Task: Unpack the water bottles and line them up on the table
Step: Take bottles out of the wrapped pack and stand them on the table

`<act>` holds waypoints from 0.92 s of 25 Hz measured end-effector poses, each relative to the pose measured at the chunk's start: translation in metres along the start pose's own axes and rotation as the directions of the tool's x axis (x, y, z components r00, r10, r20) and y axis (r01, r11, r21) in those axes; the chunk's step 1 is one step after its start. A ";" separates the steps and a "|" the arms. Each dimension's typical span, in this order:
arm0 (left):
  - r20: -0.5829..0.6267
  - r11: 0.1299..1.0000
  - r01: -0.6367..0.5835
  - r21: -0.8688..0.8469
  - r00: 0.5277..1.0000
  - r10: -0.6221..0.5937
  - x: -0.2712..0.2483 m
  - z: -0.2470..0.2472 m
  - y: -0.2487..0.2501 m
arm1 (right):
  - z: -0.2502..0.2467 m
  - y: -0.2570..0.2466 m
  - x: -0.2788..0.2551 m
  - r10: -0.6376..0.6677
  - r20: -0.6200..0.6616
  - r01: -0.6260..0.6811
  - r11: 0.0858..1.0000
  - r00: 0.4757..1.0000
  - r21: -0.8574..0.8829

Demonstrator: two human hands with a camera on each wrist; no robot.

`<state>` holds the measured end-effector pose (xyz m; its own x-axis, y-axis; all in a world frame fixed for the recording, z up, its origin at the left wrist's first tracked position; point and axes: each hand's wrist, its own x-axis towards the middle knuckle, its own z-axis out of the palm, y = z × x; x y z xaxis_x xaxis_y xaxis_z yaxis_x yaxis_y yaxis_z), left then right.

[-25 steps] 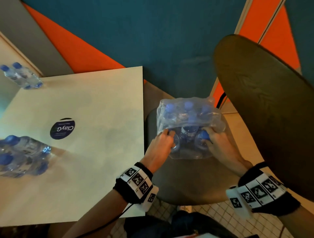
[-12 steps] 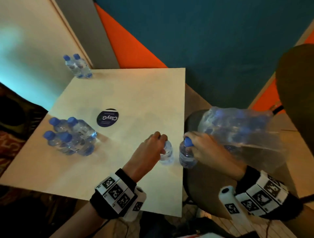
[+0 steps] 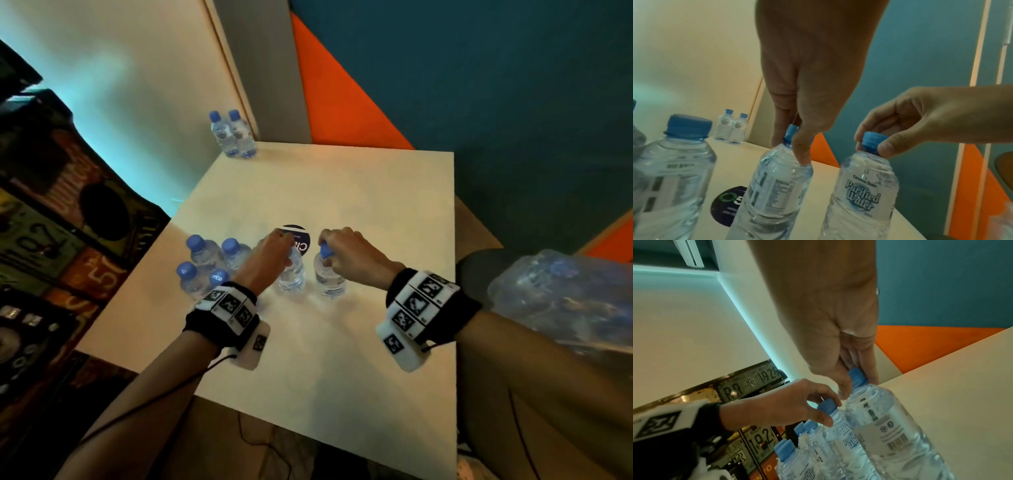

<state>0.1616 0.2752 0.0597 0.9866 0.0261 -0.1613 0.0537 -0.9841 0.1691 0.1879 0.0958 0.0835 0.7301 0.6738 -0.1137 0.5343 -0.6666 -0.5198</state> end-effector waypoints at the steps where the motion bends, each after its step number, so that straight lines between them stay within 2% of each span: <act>1: -0.006 1.000 0.001 0.002 1.000 -0.001 0.007 -0.002 -0.008 | 0.003 -0.006 0.014 0.008 0.003 -0.008 1.000 1.000 0.000; 5: 0.033 1.000 0.008 0.002 0.999 -0.008 0.021 0.006 -0.037 | 0.016 -0.023 0.050 0.054 0.003 -0.054 0.998 0.999 -0.016; 8: 0.105 0.993 -0.012 0.121 0.995 0.000 0.024 0.010 -0.049 | 0.030 -0.024 0.060 0.067 0.015 -0.067 0.997 0.998 -0.041; 17: 0.074 0.993 -0.047 0.109 0.997 0.039 0.023 0.010 -0.055 | 0.039 -0.025 0.064 0.066 0.041 -0.062 0.994 0.997 -0.092; 19: 0.089 0.985 -0.068 0.159 0.995 0.054 0.022 0.012 -0.056 | 0.039 -0.026 0.059 0.057 0.048 -0.051 0.992 0.997 -0.117; 21: 0.047 0.955 -0.114 0.275 0.993 0.105 0.018 0.014 -0.052 | 0.040 -0.023 0.049 0.033 0.054 -0.026 0.991 0.998 -0.132; 23: -0.120 0.951 -0.121 0.284 0.980 0.160 0.008 0.015 -0.043 | 0.039 -0.016 0.034 0.011 0.033 -0.006 0.989 0.999 -0.146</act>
<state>0.1652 0.3150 0.0370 0.9937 -0.1108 -0.0142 -0.1117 -0.9892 -0.0953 0.1875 0.1412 0.0550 0.7217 0.6763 -0.1474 0.5859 -0.7103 -0.3901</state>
